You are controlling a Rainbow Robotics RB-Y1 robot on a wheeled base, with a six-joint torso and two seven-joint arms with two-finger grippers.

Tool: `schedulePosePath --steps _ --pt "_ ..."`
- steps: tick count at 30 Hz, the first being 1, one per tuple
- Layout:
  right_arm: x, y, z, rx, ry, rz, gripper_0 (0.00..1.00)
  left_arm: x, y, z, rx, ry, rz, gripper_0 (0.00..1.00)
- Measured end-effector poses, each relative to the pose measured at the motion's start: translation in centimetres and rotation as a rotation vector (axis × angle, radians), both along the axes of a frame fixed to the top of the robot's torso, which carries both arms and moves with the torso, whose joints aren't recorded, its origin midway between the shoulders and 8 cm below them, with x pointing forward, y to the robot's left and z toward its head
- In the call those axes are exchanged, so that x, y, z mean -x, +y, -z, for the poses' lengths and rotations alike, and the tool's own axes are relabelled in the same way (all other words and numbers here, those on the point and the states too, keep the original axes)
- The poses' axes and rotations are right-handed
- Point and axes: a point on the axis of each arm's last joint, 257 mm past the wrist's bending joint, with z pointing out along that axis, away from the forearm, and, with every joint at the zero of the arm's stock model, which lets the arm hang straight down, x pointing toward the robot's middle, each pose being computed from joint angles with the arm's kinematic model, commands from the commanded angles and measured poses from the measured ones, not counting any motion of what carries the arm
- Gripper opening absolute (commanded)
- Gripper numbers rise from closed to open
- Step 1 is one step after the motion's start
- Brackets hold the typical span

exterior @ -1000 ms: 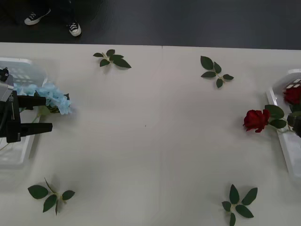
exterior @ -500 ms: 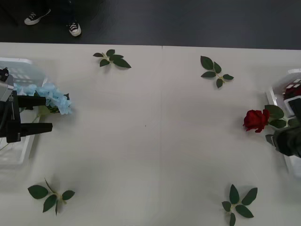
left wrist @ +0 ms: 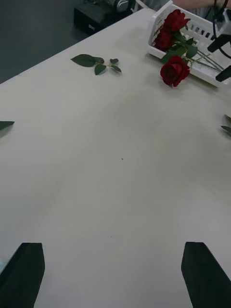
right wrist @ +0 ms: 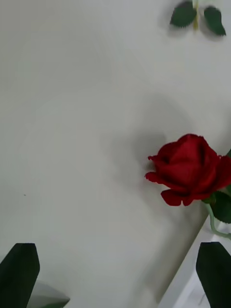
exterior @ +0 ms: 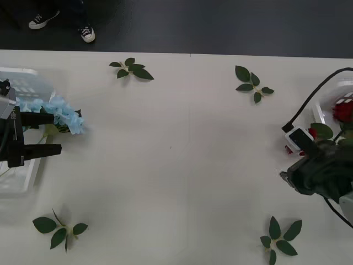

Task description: Put the red flowers into the right box and the blue flowers into the left box

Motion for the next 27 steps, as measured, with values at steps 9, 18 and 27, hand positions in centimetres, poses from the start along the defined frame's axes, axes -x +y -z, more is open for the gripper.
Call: schedulePosePath --steps 9,18,27 --pt "-0.3 7.5 -3.7 -0.273 -0.178 -0.158 0.96 0.0 0.0 0.0 0.000 0.000 0.000 0.83" --pt "4.3 13.2 -1.8 -0.371 -0.194 -0.366 0.96 0.0 0.0 0.0 0.000 0.000 0.000 0.83" --pt "5.5 13.4 -3.7 -0.506 -0.160 -0.365 0.96 0.0 0.0 0.0 0.000 0.000 0.000 0.83"
